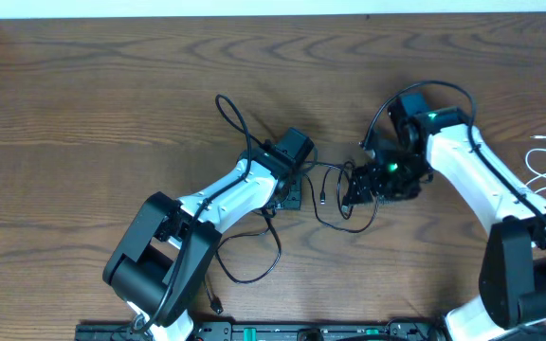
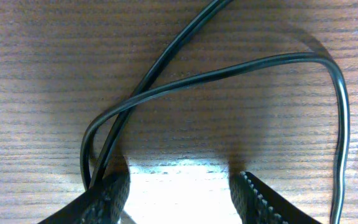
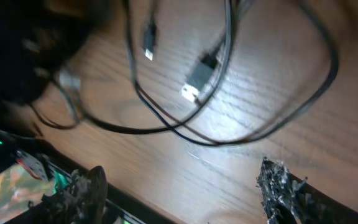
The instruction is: Untangle cables
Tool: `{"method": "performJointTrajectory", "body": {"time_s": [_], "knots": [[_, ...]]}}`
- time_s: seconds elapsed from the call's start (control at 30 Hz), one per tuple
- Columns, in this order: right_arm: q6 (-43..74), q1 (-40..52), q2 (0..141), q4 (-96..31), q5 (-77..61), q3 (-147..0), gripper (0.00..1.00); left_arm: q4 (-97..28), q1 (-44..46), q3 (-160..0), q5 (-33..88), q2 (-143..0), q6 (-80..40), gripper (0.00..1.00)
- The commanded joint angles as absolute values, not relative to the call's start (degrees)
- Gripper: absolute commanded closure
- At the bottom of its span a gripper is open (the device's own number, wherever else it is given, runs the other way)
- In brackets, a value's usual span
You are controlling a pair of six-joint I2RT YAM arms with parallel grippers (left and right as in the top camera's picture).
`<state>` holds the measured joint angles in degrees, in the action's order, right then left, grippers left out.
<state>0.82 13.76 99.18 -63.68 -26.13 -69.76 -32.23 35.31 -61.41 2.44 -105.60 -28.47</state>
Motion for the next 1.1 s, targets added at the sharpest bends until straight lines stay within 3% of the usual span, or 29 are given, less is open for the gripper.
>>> {"method": "performJointTrajectory", "body": {"time_s": [0.0, 0.4, 0.57, 0.67, 0.73, 1.07], "knots": [[1.26, 14.13, 95.88, -63.59, -30.89, -72.10, 0.25, -32.03, 35.07, -59.29, 2.98, -107.28, -28.34, 0.42], [6.15, 21.50, 95.96, -51.09, -24.03, -65.95, 0.34, -32.01, 35.07, -59.29, 3.01, -107.28, -28.34, 0.42], [11.62, 24.64, 95.96, -40.49, -16.32, -58.67, 0.52, -32.01, 35.07, -59.29, 3.01, -107.28, -28.34, 0.42], [15.97, 25.43, 95.96, -33.87, -12.82, -54.06, 0.74, -32.03, 35.07, -59.29, 3.01, -107.28, -28.34, 0.42], [18.41, 25.43, 95.96, -32.21, -9.50, -52.34, 0.99, -32.05, 35.07, -59.29, 3.25, -107.28, -28.32, 0.42], [15.57, 19.81, 91.09, -41.45, -11.55, -60.82, 0.99, -32.05, 35.07, -59.29, 3.62, -107.28, -28.32, 0.42]]}}
